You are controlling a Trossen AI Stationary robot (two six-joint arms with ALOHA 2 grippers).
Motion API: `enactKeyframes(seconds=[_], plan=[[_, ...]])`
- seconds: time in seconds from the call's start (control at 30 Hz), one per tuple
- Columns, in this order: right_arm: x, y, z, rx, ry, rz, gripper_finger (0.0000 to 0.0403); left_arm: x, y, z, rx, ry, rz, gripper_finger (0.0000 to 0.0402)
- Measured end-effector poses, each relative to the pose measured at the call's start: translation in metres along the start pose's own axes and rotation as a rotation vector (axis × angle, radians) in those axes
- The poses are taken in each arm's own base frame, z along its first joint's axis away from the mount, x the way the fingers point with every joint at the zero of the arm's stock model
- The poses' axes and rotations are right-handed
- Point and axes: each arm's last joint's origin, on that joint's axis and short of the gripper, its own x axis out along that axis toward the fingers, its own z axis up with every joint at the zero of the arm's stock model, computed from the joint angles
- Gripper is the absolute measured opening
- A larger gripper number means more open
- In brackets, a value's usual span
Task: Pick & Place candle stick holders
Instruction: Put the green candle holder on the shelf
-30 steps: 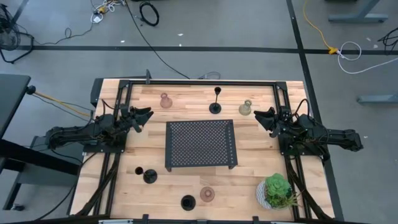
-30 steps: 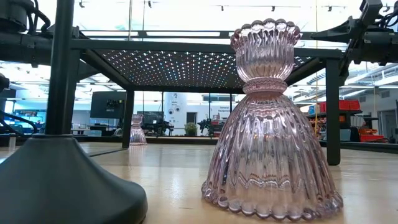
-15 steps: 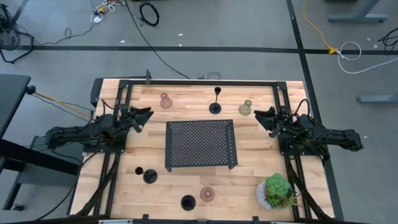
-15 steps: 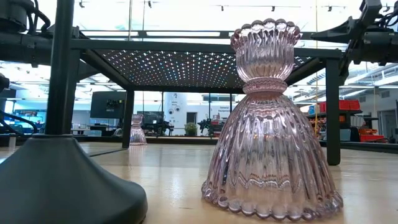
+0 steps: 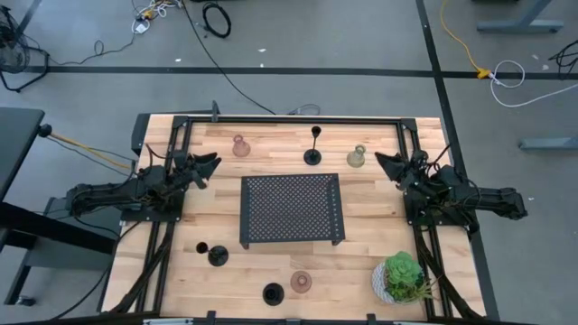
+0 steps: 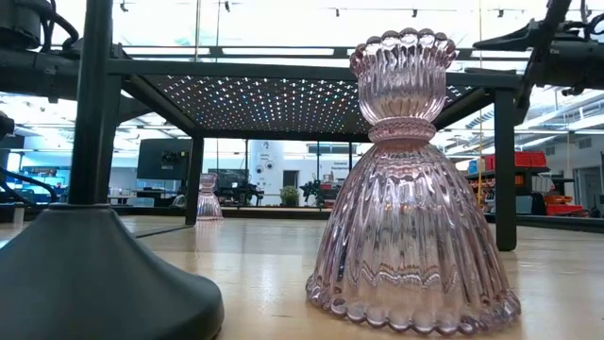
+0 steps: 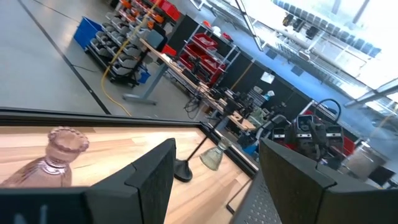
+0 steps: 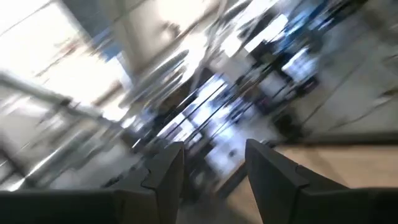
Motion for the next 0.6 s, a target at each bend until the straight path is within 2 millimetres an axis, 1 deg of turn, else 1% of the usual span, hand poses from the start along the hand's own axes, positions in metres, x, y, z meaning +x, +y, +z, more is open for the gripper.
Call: enactKeyframes(seconds=[0.13, 0.2, 0.27, 0.33, 0.47, 0.53, 0.6], plan=[[0.0, 0.0, 0.007, -0.099, -0.105, -0.085, 0.0171, 0.0, 0.0, 0.0, 0.0, -0.012, 0.016, 0.0234], [0.002, 0.006, 0.015, -0.186, -0.098, -0.084, 0.0171, 0.0, 0.0, 0.0, 0.0, -0.012, 0.016, 0.0234], [0.005, 0.014, 0.024, -0.276, -0.056, -0.111, 0.0172, 0.0, 0.0, 0.0, 0.0, -0.012, 0.016, 0.0234], [0.01, 0.024, 0.038, -0.381, -0.022, -0.201, 0.0177, 0.0, 0.0, 0.0, 0.0, -0.012, 0.016, 0.0234], [0.018, 0.049, 0.076, -0.587, 0.017, -0.432, 0.0197, 0.0, 0.0, 0.0, 0.0, -0.011, 0.016, 0.0234], [0.023, 0.057, 0.088, -0.672, 0.077, -0.529, 0.0211, 0.0, 0.0, 0.0, 0.0, -0.012, 0.016, 0.0234], [0.028, 0.063, 0.096, -0.713, 0.145, -0.584, 0.0226, 0.0, 0.0, 0.0, 0.0, -0.012, 0.016, 0.0234]])
